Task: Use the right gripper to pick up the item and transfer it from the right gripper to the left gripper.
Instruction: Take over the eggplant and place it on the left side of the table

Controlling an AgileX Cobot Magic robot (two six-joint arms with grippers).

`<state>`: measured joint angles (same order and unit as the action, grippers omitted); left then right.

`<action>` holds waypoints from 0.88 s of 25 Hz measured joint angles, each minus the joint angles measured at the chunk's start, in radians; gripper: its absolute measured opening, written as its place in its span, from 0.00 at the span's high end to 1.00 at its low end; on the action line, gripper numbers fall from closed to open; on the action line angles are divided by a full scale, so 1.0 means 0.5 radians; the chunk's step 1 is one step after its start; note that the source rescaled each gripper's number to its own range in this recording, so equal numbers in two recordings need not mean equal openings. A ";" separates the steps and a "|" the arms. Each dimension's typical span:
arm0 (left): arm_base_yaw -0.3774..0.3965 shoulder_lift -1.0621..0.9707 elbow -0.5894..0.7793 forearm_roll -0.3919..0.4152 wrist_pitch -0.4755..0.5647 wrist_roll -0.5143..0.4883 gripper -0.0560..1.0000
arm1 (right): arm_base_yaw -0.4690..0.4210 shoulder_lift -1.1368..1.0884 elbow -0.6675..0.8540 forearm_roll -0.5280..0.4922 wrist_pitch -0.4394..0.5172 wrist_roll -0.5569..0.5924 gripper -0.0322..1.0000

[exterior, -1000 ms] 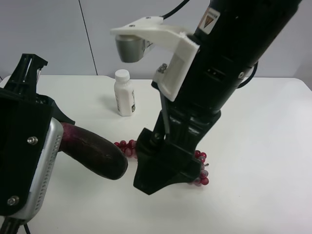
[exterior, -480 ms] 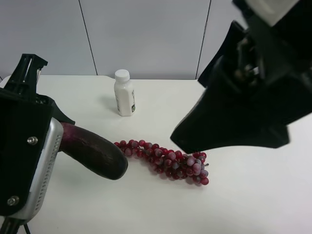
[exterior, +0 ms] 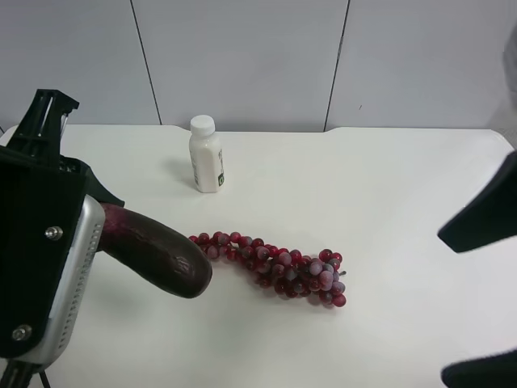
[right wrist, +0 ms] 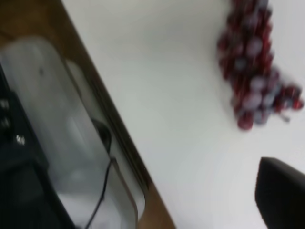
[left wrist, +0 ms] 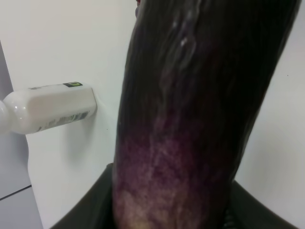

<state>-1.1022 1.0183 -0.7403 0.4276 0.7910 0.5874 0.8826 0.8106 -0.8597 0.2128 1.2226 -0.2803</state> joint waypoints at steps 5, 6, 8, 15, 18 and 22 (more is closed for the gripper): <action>0.000 0.000 0.000 -0.010 0.000 0.000 0.93 | 0.002 -0.237 0.187 -0.049 0.010 0.005 0.00; 0.000 0.000 0.000 -0.010 0.000 0.000 0.93 | 0.002 -0.291 0.231 -0.075 0.010 0.007 0.00; 0.000 0.000 0.000 -0.010 0.000 0.000 0.93 | 0.004 -0.490 0.357 -0.156 0.010 0.072 0.00; 0.000 0.000 0.000 -0.012 0.000 0.000 0.93 | 0.004 -0.925 0.663 -0.301 -0.209 0.285 0.00; 0.000 0.000 0.000 -0.014 0.000 0.000 0.93 | 0.004 -1.007 0.694 -0.338 -0.285 0.332 0.00; 0.000 0.000 0.000 -0.014 0.000 0.000 0.93 | 0.004 -1.012 0.694 -0.351 -0.292 0.344 0.00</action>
<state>-1.1022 1.0183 -0.7403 0.4204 0.7910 0.5874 0.8844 0.3048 -0.5128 0.0370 1.0768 -0.1082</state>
